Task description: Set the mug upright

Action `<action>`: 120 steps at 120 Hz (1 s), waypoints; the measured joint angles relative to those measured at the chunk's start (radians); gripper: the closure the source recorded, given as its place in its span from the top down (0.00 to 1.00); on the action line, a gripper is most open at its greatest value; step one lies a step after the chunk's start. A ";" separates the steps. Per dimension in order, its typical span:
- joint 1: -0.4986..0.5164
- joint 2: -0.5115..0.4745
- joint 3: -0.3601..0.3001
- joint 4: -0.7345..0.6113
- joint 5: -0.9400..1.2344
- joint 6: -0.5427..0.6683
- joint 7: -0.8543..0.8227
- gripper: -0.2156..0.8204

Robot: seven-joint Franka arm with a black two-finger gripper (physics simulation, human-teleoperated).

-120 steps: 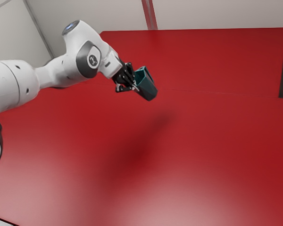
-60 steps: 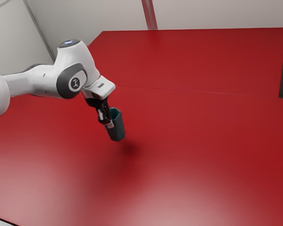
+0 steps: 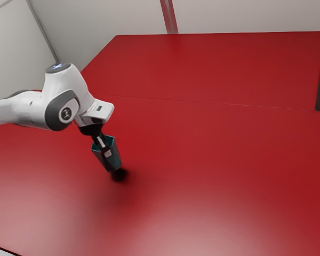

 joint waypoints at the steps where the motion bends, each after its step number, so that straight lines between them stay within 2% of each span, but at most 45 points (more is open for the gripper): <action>1: 0.002 0.000 0.000 0.000 0.000 0.001 -0.004 0.03; 43: 0.056 0.047 -0.001 -0.002 0.005 0.030 -0.149 0.03; 120: 0.069 0.087 -0.013 -0.028 0.005 0.060 -0.281 0.03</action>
